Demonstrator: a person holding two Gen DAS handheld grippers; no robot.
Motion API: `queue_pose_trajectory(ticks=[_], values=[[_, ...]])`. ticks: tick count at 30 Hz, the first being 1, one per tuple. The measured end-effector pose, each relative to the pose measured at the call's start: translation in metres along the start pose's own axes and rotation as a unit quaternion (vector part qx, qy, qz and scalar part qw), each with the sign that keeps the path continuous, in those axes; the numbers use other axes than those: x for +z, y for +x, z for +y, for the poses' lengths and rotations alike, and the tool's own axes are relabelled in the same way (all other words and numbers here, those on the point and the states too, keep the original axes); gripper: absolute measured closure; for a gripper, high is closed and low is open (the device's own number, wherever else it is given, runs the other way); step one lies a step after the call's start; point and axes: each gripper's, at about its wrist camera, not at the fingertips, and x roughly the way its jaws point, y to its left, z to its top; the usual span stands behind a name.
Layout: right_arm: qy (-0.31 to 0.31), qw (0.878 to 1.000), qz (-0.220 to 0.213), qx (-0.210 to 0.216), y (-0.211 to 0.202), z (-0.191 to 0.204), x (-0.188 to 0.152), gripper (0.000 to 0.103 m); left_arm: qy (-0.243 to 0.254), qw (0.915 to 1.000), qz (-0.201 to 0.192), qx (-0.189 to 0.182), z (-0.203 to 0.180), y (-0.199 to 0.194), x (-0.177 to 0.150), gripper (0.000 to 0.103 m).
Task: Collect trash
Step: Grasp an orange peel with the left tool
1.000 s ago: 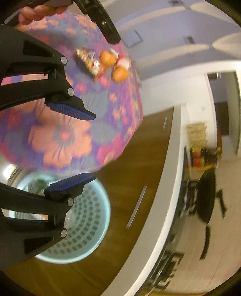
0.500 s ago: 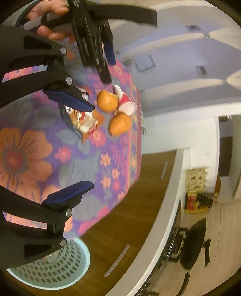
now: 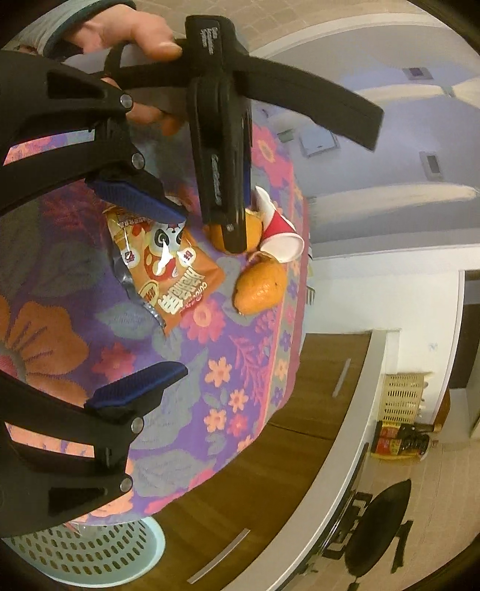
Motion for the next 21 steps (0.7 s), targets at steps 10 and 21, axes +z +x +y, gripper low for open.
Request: queue_pose_trajectory(ticks=[10, 21], values=[[0.017, 1.0, 0.021, 0.003, 0.012, -0.006, 0.003, 0.03, -0.006, 0.9996, 0.006, -0.025, 0.002, 0.006, -0.002, 0.085], [0.003, 0.999, 0.052, -0.005, 0.025, 0.0, 0.005, 0.03, -0.023, 0.9986, -0.03, -0.036, 0.007, -0.008, -0.005, 0.091]])
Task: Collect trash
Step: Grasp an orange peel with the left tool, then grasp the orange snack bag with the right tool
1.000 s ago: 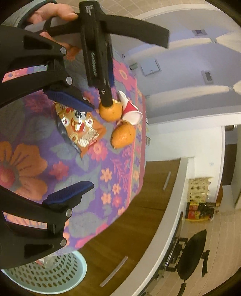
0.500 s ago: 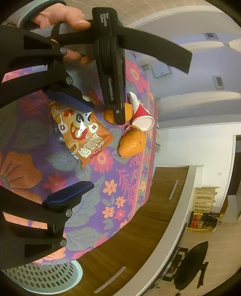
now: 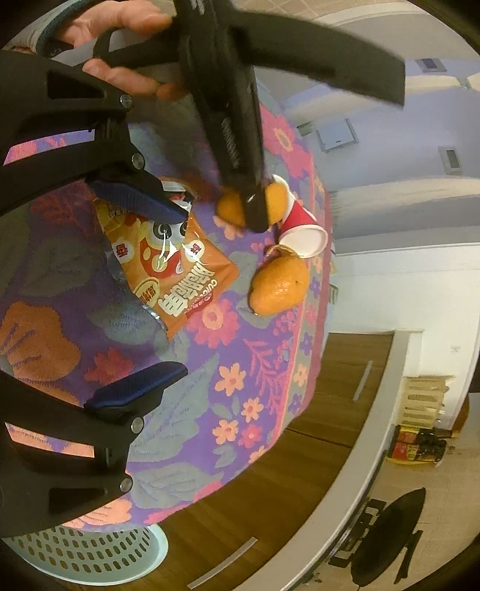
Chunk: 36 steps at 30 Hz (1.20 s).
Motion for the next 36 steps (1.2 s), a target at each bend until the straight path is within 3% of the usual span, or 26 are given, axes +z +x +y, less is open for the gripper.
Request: queue_pose_trajectory(ticks=[4, 13, 20, 23, 27, 31, 32, 33, 34, 36], values=[[0.004, 1.0, 0.01, 0.003, 0.007, 0.001, 0.003, 0.028, -0.012, 0.9998, -0.014, 0.002, 0.005, -0.006, -0.001, 0.091], [-0.001, 0.999, 0.047, -0.004, 0.029, 0.007, 0.01, 0.028, 0.01, 0.9987, -0.037, 0.033, -0.006, -0.017, -0.006, 0.091], [-0.004, 0.999, 0.034, 0.009, 0.024, 0.008, 0.008, 0.028, 0.007, 0.9989, -0.037, 0.029, -0.003, -0.02, -0.006, 0.091], [-0.01, 0.999, 0.028, 0.019, 0.022, 0.01, 0.008, 0.023, 0.005, 0.9988, -0.039, 0.029, -0.003, -0.021, -0.006, 0.091], [-0.029, 0.998, 0.048, 0.03, 0.027, 0.018, 0.008, 0.018, 0.014, 0.9974, -0.047, 0.052, -0.003, -0.024, -0.006, 0.091], [-0.043, 0.996, 0.064, 0.042, 0.032, 0.024, 0.007, 0.016, 0.001, 0.9974, -0.053, 0.049, 0.004, -0.028, -0.004, 0.091], [-0.044, 0.996, 0.062, 0.044, 0.031, 0.026, 0.007, 0.022, 0.0, 0.9974, -0.053, 0.049, 0.005, -0.029, -0.003, 0.091], [-0.049, 0.995, 0.063, 0.052, 0.031, 0.028, 0.006, 0.035, -0.001, 0.9974, -0.054, 0.049, 0.006, -0.029, -0.003, 0.091], [-0.052, 0.995, 0.062, 0.057, 0.03, 0.029, 0.005, 0.039, -0.002, 0.9974, -0.053, 0.048, 0.006, -0.03, -0.003, 0.091], [-0.057, 0.995, 0.056, 0.056, 0.028, 0.031, 0.004, 0.06, 0.0, 0.9974, -0.054, 0.049, 0.005, -0.03, -0.002, 0.091]])
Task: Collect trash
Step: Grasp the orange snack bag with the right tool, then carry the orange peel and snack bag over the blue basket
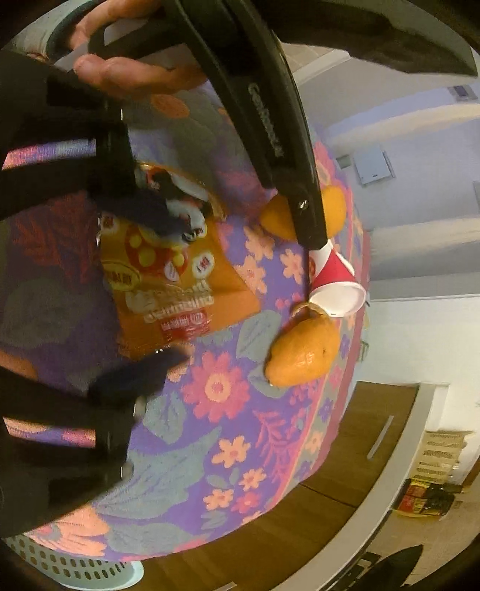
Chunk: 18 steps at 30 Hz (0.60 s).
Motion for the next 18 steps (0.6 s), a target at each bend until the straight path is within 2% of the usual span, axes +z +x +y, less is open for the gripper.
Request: queue_pose_trajectory(ticks=[4, 8, 13, 18], values=[[-0.015, 1.0, -0.008, 0.002, -0.005, 0.007, -0.003, 0.082, 0.012, 0.9999, -0.006, 0.009, -0.003, -0.002, 0.0, 0.091], [-0.017, 0.999, -0.027, -0.006, -0.013, 0.01, -0.006, 0.091, 0.013, 0.9998, -0.008, 0.009, -0.004, -0.002, 0.0, 0.091], [0.009, 0.998, -0.059, -0.009, -0.03, -0.003, -0.01, 0.093, 0.012, 0.9996, -0.023, -0.013, -0.008, -0.012, 0.003, 0.091], [0.024, 0.996, -0.084, -0.026, -0.049, -0.02, -0.019, 0.094, 0.036, 0.9984, -0.038, -0.022, -0.028, -0.022, 0.004, 0.091]])
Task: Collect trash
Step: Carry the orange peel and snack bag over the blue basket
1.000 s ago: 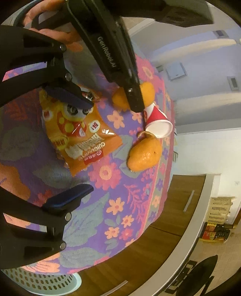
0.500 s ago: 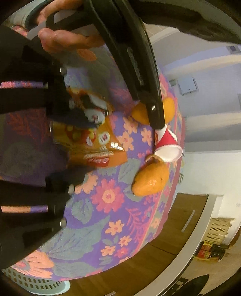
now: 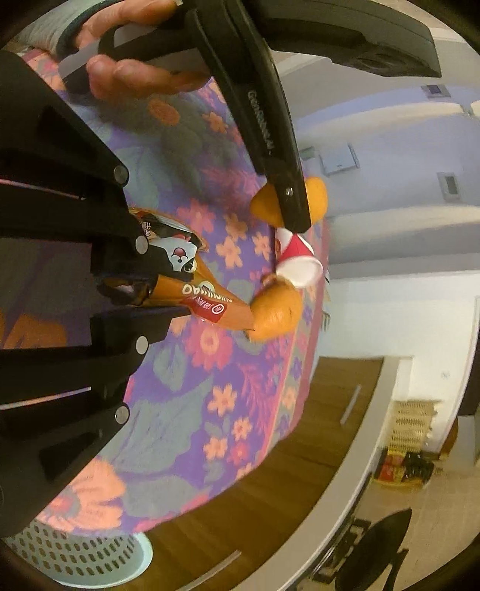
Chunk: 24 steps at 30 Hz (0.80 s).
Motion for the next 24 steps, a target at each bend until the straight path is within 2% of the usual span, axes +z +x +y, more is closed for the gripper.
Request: queue_pose_trajectory(ticks=[6, 15, 24], values=[[-0.005, 0.998, -0.05, -0.038, -0.035, -0.023, -0.012, 0.094, 0.023, 0.9995, 0.002, -0.022, -0.036, -0.006, -0.004, 0.091], [0.053, 0.989, -0.091, -0.102, -0.099, -0.088, -0.045, 0.094, 0.064, 0.9952, 0.012, -0.073, -0.117, -0.004, -0.012, 0.091], [0.106, 0.974, -0.092, -0.18, -0.137, -0.164, -0.091, 0.094, 0.116, 0.9856, 0.033, -0.119, -0.207, 0.018, -0.025, 0.091]])
